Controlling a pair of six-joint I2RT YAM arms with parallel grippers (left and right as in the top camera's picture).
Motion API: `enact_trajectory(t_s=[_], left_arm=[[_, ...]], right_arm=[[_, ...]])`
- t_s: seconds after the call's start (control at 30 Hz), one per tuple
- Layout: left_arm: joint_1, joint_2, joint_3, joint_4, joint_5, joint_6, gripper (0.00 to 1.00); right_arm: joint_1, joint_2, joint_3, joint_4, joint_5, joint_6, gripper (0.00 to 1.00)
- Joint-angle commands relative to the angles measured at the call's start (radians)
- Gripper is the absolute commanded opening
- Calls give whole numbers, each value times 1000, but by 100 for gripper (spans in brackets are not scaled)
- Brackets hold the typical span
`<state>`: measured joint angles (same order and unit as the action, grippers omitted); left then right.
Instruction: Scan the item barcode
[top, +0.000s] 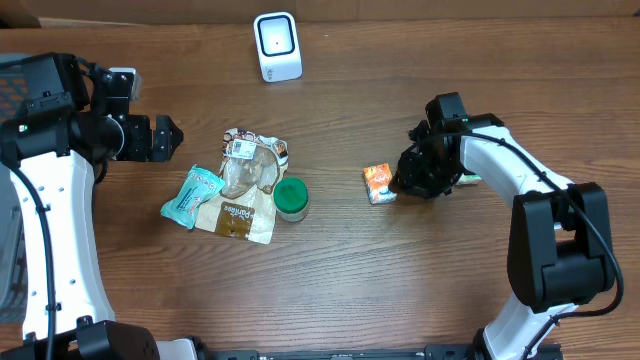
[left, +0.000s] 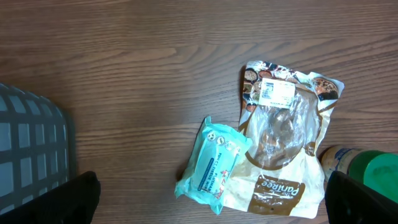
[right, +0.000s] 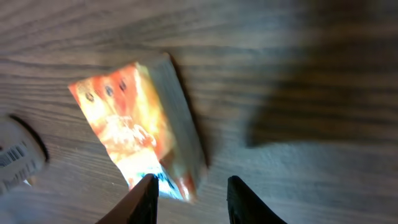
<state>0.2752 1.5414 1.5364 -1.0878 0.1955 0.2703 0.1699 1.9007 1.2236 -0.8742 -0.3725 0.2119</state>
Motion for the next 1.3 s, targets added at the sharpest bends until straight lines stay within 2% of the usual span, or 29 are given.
enact_trajectory(t_s=[0.0, 0.2, 0.37, 0.63, 0.67, 0.73, 0.9, 1.27], left_arm=[[-1, -6, 25, 0, 11, 14, 99], [-1, -6, 25, 0, 11, 14, 100], [-1, -6, 25, 0, 11, 14, 100], [-1, -6, 25, 0, 11, 14, 100], [-1, -6, 25, 0, 11, 14, 100], [-1, -6, 25, 0, 11, 14, 100], [-1, -6, 25, 0, 11, 14, 99], [-1, -6, 25, 0, 11, 14, 100]], right_arm=[[-8, -25, -40, 37, -41, 6, 34], [-8, -25, -107, 103, -41, 28, 34], [-8, -25, -158, 171, -46, 47, 30], [-8, -25, -159, 187, -48, 47, 27], [-8, -25, -159, 189, -48, 47, 25], [-8, -25, -159, 198, -48, 47, 4], [-8, -25, -158, 206, -65, 46, 4], [-84, -42, -142, 188, -505, -114, 4]])
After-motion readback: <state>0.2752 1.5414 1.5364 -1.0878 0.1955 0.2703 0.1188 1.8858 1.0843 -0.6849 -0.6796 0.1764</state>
